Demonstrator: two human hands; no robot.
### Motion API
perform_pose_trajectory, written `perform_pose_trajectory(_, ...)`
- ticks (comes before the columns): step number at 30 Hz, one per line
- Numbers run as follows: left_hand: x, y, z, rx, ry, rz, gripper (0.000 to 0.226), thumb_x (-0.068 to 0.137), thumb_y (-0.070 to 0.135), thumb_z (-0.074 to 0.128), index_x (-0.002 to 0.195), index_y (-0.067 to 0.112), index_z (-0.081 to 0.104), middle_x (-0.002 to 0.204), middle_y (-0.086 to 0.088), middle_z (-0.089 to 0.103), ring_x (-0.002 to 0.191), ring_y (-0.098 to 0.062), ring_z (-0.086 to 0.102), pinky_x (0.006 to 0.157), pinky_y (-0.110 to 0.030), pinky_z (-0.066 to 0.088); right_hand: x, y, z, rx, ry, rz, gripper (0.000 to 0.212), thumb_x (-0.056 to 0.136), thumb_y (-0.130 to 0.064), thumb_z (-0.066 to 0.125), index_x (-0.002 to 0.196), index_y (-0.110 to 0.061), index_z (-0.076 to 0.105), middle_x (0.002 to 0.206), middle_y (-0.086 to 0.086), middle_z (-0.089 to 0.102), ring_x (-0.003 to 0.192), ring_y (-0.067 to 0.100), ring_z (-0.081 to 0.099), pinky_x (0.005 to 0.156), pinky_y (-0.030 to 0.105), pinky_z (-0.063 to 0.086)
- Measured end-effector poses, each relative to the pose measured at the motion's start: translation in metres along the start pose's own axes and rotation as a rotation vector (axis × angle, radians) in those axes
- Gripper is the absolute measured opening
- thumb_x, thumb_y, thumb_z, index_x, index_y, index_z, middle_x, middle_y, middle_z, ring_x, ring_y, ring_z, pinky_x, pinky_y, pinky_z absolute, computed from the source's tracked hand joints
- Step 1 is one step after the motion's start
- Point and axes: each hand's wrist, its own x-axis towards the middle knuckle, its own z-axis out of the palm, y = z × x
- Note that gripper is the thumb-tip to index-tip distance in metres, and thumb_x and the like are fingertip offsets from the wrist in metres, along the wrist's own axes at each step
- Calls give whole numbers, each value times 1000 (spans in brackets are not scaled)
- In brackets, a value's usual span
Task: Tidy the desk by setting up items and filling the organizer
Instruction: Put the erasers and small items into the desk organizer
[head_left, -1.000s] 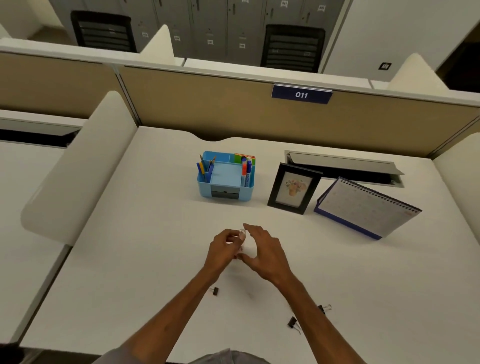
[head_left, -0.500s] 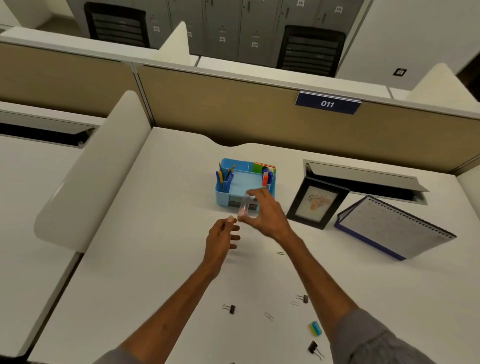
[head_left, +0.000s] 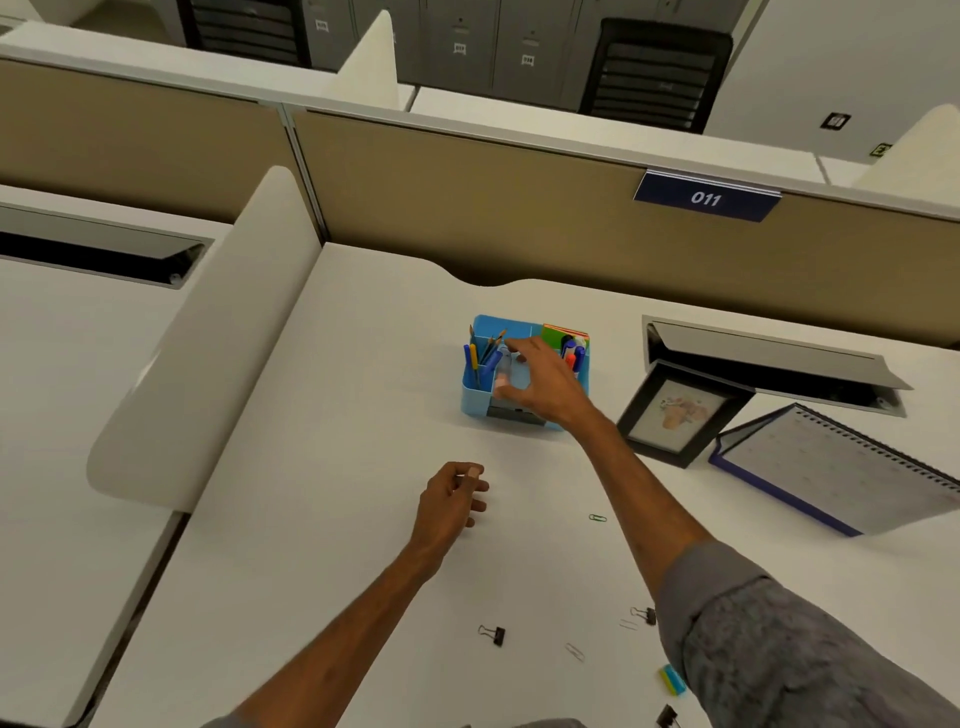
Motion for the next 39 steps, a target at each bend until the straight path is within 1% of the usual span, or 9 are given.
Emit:
perform_pose_trajectory(8,2,-4,10,15,-39,-17,25,108,37,53,124,22,65,112,-1,76,95,-21,75,79,-36,62,-5,3,2,64,19,18,81,87,-38,80,155,-20,38,158,6,40,141,24,41,114,45,44)
perform_pose_trajectory(12,-2,-7,16,38,-32,-2,23,108,37,54,122,25,67,109,3,77,91,-18,76,75,-32,62,-39,12,-2,173,108,11,77,86,-35,82,151,-22,42,151,3,43,131,18,48,104,38,50)
perform_pose_trajectory(15,-9,-9,32,84,-54,7,22,108,36,53,123,25,66,109,3,76,90,-17,75,73,-31,62,-85,37,-7,241,198,5,65,89,-33,79,145,-20,50,143,1,51,123,15,54,97,33,52)
perform_pose_trajectory(19,-23,-13,59,164,-129,43,24,109,35,51,124,23,65,111,1,76,90,-18,74,75,-32,62,-159,84,-1,432,277,192,51,95,-35,73,141,-22,56,128,-5,66,109,9,65,91,24,53)
perform_pose_trajectory(22,-38,-16,83,212,-203,84,24,108,36,53,121,21,66,108,2,77,85,-15,74,71,-29,60,-222,128,14,476,346,349,38,98,-30,69,134,-22,62,117,-4,72,102,11,69,85,16,53)
perform_pose_trajectory(28,-72,-25,135,342,-338,158,19,108,33,54,117,23,68,104,3,77,85,-18,75,77,-36,59,-336,189,47,452,459,531,17,99,-24,66,115,-30,70,105,-10,75,95,5,69,82,22,56)
perform_pose_trajectory(31,-92,-35,158,455,-386,219,15,106,32,55,113,28,67,101,8,76,85,-14,75,77,-31,55,-376,201,60,475,453,572,17,99,-24,67,113,-32,70,105,-15,74,94,1,67,81,21,54)
perform_pose_trajectory(35,-116,-54,180,794,-408,425,14,103,37,52,115,39,60,107,19,67,92,-6,66,81,-30,55,-402,204,68,497,454,587,17,100,-26,67,115,-33,70,106,-19,73,97,-1,66,84,23,55)
perform_pose_trajectory(39,-139,-73,203,992,-450,574,32,97,36,60,128,33,55,121,11,63,109,-12,61,85,-35,56,-413,208,65,527,502,572,18,100,-22,66,114,-31,71,105,-17,74,95,2,68,83,24,56)
